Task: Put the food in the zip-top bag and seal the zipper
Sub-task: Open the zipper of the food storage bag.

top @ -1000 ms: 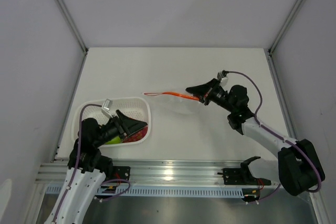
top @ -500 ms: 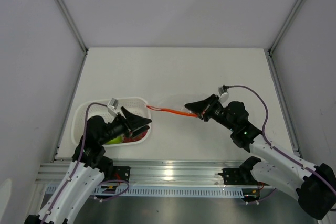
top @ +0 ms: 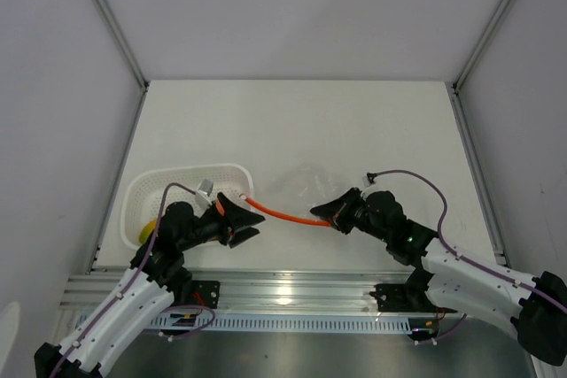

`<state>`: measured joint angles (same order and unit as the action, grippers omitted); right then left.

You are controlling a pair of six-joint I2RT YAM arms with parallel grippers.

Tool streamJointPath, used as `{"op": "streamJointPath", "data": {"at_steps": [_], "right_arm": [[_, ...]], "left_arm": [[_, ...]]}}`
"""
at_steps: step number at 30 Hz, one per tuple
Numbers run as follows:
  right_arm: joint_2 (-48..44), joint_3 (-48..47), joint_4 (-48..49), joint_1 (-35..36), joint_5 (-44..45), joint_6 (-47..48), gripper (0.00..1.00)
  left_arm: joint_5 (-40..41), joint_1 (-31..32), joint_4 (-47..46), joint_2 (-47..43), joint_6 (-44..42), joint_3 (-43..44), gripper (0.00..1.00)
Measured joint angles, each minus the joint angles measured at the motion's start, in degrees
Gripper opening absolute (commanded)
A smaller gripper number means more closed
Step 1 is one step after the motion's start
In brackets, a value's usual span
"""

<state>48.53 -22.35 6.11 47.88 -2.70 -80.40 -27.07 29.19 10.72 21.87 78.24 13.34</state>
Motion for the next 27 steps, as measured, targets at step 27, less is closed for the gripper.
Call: {"op": "streamJointPath", "data": {"at_steps": [27], "right_arm": [[-2.45, 2.62, 4.94, 8.00, 9.31, -11.10, 0.00]], "left_arm": [[3.06, 0.70, -4.09, 1.29, 5.46, -5.20, 0.50]]}}
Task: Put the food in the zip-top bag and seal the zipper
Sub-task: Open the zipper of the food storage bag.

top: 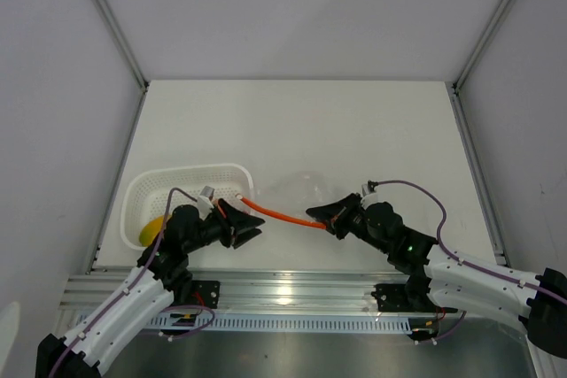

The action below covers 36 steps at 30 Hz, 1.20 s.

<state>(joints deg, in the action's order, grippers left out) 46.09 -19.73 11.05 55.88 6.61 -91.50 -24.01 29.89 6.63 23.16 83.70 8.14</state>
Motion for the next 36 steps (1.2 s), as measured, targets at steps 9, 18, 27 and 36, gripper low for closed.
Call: {"op": "streamJointPath", "data": {"at_steps": [9, 18, 27, 36], "right_arm": [[0.00, 0.00, 0.00, 0.98, 0.55, -0.42, 0.00], [0.02, 0.00, 0.11, 2.05, 1.18, -0.42, 0.00], [0.20, 0.00, 0.44, 3.30, 2.08, -0.42, 0.00], [0.20, 0.00, 0.44, 3.30, 2.49, -0.44, 0.00]], "left_arm": [[0.37, 0.00, -3.19, 3.04, 0.98, 0.00, 0.53], [1.40, 0.00, -5.53, 4.76, 1.84, 0.00, 0.55], [1.38, 0.00, -7.80, 8.57, 1.84, 0.31, 0.53], [2.93, 0.02, -4.87, 0.81, 1.81, 0.26, 0.46]]}}
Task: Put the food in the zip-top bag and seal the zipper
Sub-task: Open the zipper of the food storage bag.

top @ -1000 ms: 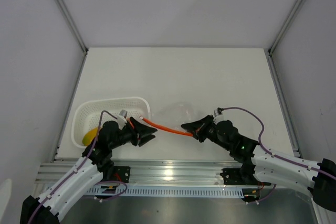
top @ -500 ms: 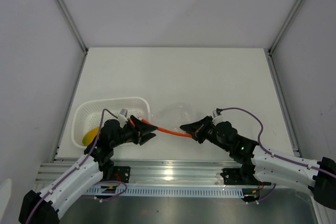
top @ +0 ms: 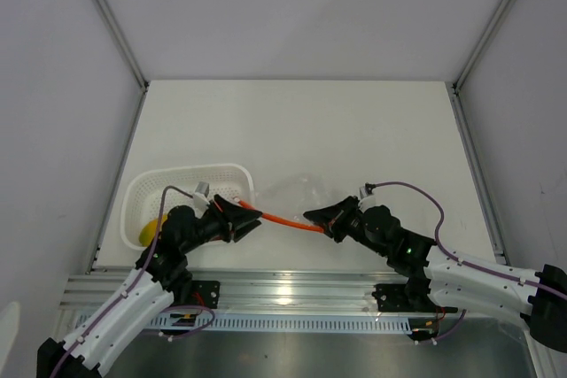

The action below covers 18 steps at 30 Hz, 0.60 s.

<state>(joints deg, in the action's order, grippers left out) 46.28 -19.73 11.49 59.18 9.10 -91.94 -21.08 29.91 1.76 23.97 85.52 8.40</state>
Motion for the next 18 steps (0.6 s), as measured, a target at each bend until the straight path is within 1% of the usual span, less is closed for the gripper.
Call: {"op": "streamJointPath", "data": {"at_steps": [3, 5, 11, 18], "right_arm": [[-0.02, 0.04, 0.00, 0.02, 0.24, -0.02, 0.00], [-0.02, 0.13, 0.00, 0.02, 0.46, -0.15, 0.00], [-0.02, 0.22, 0.28, 0.46, 1.11, -1.29, 0.00], [-0.02, 0.22, 0.92, 0.70, 1.22, -1.90, 0.00]], "left_arm": [[0.55, 0.04, 1.16, -3.78, 0.02, -0.24, 0.46], [0.85, 0.09, 1.88, -4.76, 0.04, -0.50, 0.46], [1.05, 0.09, 4.07, -5.01, 0.04, -1.25, 0.45], [1.16, 0.09, 3.93, -4.76, 0.61, -2.10, 0.45]]}}
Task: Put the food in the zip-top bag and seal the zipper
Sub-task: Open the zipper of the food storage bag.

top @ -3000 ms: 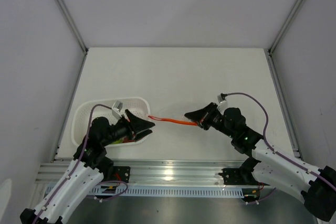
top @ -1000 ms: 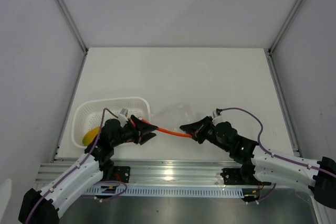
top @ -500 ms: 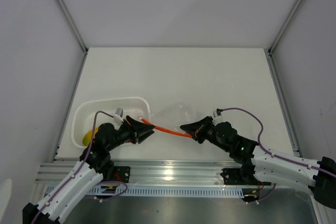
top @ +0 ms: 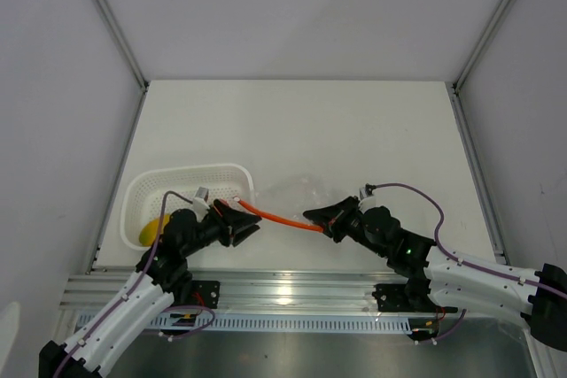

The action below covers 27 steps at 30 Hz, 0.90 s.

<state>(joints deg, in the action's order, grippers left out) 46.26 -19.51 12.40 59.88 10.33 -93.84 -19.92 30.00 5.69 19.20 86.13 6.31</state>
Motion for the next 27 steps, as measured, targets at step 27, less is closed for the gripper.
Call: {"op": "streamJointPath", "data": {"at_steps": [27], "right_arm": [[1.11, 0.76, 2.25, 0.59, -0.15, -0.63, 0.00]], "left_arm": [[0.24, 0.07, -6.95, 6.56, 1.97, -0.11, 0.50]]}}
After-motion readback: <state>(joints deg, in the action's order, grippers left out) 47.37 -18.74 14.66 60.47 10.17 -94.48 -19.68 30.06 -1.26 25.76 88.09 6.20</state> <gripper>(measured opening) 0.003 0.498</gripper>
